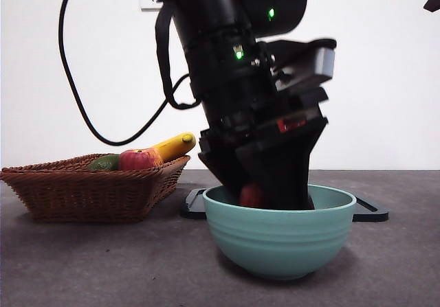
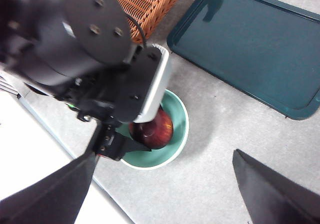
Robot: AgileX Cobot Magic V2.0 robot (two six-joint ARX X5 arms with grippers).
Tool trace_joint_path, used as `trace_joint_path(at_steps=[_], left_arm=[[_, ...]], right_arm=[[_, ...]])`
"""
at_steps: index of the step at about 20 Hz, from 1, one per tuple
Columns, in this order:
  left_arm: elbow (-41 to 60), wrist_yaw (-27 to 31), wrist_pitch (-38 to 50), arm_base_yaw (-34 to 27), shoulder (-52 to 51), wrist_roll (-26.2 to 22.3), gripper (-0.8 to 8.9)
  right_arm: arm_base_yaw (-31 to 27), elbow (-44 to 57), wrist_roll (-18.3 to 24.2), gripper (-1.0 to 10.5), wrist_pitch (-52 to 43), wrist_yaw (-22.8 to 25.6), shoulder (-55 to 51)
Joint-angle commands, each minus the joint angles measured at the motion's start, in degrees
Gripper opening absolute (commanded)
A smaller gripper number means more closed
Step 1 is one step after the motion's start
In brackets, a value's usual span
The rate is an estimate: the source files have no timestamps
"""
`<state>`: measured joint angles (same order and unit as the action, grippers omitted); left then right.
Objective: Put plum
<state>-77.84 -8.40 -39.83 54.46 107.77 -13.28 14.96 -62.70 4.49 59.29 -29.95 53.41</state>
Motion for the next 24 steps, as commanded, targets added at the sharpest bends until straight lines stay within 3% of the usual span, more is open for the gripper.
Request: trace_joint_path(at_steps=[1,5,17,24], left_arm=[[-1.31,0.09,0.87,1.07,1.03,-1.09,2.49],[-1.31,0.11,0.61,1.11,1.03,-1.09,3.76],[-3.82,0.09,0.44,0.74,-4.00,0.55,3.75],[-5.77,0.02,0.37,-6.69,-16.87,5.73,3.75]], right_arm=[[0.24,-1.09,0.02,4.4,-0.55,-0.02,0.48],[0.24,-1.09,0.02,4.4,-0.55,-0.04,0.48],[0.24,-1.09,0.02,4.4,-0.52,-0.02,0.48],[0.24,-1.09,0.04,4.4,-0.52,-0.02,0.48]])
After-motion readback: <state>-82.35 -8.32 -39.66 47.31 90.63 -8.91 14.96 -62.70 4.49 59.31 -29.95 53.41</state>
